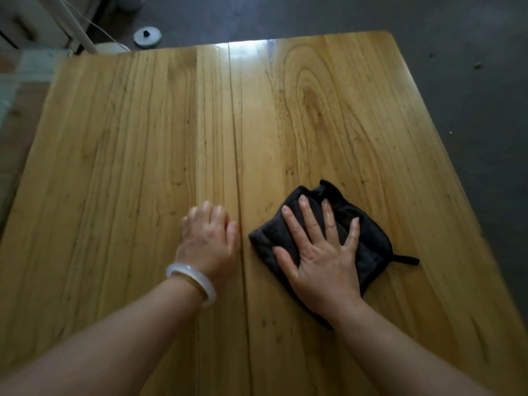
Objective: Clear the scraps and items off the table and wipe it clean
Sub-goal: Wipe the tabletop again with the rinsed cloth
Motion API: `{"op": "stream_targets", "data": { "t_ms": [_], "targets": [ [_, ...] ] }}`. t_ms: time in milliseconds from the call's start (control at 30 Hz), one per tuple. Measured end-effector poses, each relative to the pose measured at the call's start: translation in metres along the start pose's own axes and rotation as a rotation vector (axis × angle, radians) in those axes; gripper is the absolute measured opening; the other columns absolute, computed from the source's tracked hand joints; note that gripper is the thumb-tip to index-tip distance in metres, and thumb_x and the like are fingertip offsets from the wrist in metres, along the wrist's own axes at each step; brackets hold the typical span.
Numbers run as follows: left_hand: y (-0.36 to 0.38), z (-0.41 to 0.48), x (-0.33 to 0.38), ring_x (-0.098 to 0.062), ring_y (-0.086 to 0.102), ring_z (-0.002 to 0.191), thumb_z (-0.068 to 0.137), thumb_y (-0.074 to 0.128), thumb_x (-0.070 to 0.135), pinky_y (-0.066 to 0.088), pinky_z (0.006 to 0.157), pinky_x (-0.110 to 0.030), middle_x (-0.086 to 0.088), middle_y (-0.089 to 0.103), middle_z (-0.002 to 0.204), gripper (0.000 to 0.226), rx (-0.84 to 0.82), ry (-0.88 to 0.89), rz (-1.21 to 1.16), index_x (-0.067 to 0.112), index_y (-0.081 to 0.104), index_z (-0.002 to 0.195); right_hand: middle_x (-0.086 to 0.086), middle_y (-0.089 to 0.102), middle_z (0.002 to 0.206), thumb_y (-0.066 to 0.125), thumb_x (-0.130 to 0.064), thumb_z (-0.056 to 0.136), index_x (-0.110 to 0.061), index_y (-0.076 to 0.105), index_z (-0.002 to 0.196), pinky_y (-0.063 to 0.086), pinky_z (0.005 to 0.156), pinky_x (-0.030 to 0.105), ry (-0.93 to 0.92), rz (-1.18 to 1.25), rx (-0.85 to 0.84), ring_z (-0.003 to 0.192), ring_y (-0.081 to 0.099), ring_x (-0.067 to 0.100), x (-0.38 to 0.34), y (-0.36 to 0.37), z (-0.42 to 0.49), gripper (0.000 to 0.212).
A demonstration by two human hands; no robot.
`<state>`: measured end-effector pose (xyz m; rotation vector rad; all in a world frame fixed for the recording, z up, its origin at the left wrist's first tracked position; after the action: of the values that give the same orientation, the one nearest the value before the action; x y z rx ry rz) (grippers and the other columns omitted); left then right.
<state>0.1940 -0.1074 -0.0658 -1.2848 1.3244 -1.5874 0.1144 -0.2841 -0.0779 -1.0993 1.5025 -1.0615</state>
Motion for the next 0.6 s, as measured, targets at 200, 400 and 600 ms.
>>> {"op": "stream_targets", "data": {
  "t_ms": [200,400,600],
  "targets": [
    [0.013,-0.022,-0.001,-0.027,0.044,0.075,0.086,0.028,0.032,0.042,0.069,-0.041,-0.009,0.046,0.084,0.031,0.044,0.028,0.036,0.012,0.051,0.082,-0.008,0.009,0.166,0.024,-0.065,0.096,-0.04,0.017,0.156,0.004,0.115,0.069,-0.135,-0.046,-0.033,0.153,0.001,0.025,-0.008,0.002,-0.004,0.066],
    [0.017,-0.021,-0.001,-0.025,0.04,0.07,0.082,0.034,0.028,0.041,0.062,-0.036,-0.009,0.045,0.081,0.02,0.164,0.067,0.071,0.014,0.048,0.08,-0.015,-0.006,0.164,0.015,-0.071,0.094,-0.047,0.003,0.155,-0.004,0.117,0.063,-0.325,-0.104,-0.112,0.152,-0.013,0.019,-0.008,-0.007,0.032,0.067],
    [0.02,-0.022,0.0,-0.02,0.033,0.074,0.079,0.035,0.031,0.042,0.063,-0.036,-0.006,0.043,0.083,0.016,0.174,0.053,0.133,0.018,0.041,0.087,-0.017,-0.006,0.164,0.014,-0.072,0.092,-0.048,0.003,0.154,-0.007,0.118,0.06,-0.383,-0.13,-0.124,0.152,-0.011,0.017,-0.011,-0.013,0.084,0.068]
  ]
}}
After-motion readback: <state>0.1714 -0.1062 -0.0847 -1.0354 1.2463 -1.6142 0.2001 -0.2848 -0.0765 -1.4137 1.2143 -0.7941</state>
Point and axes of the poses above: each hand's wrist, its own z-axis towards the middle knuckle, its own y-axis out of the palm, x = y × z, the point moved 4 cm from there along z, towards the middle knuckle
